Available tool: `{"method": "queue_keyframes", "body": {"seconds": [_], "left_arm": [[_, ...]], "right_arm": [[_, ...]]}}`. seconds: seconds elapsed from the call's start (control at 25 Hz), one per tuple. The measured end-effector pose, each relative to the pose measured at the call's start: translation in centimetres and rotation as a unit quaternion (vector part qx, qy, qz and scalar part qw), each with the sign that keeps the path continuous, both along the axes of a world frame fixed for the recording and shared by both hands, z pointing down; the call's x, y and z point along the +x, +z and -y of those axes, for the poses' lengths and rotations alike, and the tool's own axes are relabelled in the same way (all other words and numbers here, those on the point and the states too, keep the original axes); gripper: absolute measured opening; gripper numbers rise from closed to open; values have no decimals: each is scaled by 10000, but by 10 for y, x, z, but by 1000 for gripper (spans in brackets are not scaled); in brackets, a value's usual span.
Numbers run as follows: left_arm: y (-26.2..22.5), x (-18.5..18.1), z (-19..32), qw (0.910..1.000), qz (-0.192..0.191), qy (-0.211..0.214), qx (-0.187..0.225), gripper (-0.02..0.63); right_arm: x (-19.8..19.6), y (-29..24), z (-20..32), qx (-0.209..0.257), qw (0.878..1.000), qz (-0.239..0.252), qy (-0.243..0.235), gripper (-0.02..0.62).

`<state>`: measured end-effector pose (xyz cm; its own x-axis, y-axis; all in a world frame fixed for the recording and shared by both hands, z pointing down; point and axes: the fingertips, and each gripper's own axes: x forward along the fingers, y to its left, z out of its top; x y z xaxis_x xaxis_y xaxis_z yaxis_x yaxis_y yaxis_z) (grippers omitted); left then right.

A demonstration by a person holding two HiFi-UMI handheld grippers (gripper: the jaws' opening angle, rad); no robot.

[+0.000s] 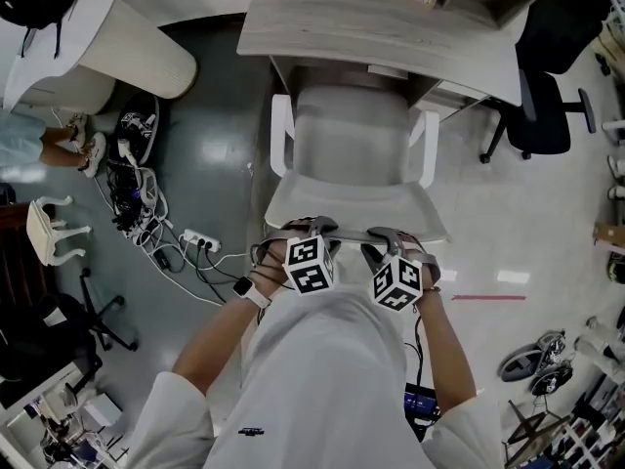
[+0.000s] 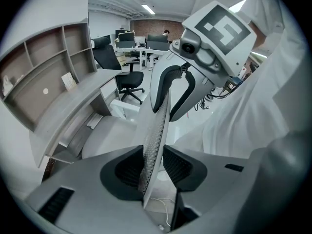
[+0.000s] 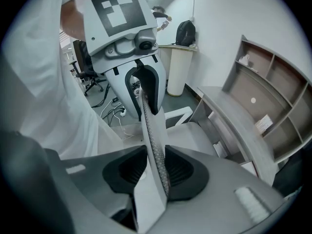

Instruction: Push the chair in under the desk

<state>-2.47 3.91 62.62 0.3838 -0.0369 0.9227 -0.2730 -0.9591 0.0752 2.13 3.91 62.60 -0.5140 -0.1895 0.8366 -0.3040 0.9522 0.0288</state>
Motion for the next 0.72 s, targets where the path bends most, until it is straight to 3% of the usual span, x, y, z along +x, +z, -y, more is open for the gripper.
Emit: {"method": "queue_keyframes", "body": {"seconds": [0.72], "left_arm": [[-1, -21, 45, 9984, 223, -463, 235, 141]], "right_arm": [[-19, -1, 40, 245, 9995, 116, 164, 123]]}}
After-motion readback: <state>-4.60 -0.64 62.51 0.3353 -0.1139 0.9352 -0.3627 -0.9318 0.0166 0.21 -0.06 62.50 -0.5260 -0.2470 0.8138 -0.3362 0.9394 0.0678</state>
